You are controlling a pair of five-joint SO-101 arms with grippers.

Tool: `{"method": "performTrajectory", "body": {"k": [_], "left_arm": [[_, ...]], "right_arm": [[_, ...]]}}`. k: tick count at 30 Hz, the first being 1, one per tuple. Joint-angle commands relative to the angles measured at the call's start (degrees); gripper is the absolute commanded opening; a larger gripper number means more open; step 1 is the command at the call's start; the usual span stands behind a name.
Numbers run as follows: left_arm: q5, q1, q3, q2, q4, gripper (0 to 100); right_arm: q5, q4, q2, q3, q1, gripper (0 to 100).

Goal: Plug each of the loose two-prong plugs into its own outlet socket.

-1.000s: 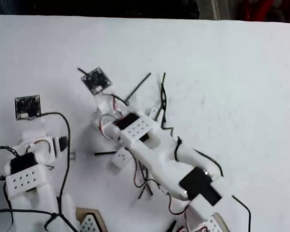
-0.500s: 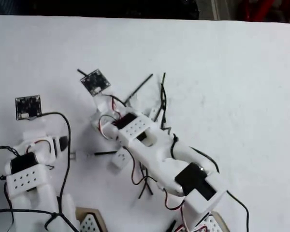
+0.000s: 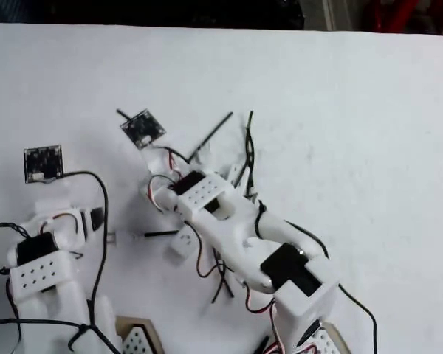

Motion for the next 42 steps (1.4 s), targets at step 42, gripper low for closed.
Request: {"method": "performTrajectory", "body": {"k": [42], "left_arm": [[0.79,-0.57,0.79,-1.45,-2.90,29]], "right_arm": [[-2.81,18.33,-9.36,-23.56,20.26,18.1]]}}
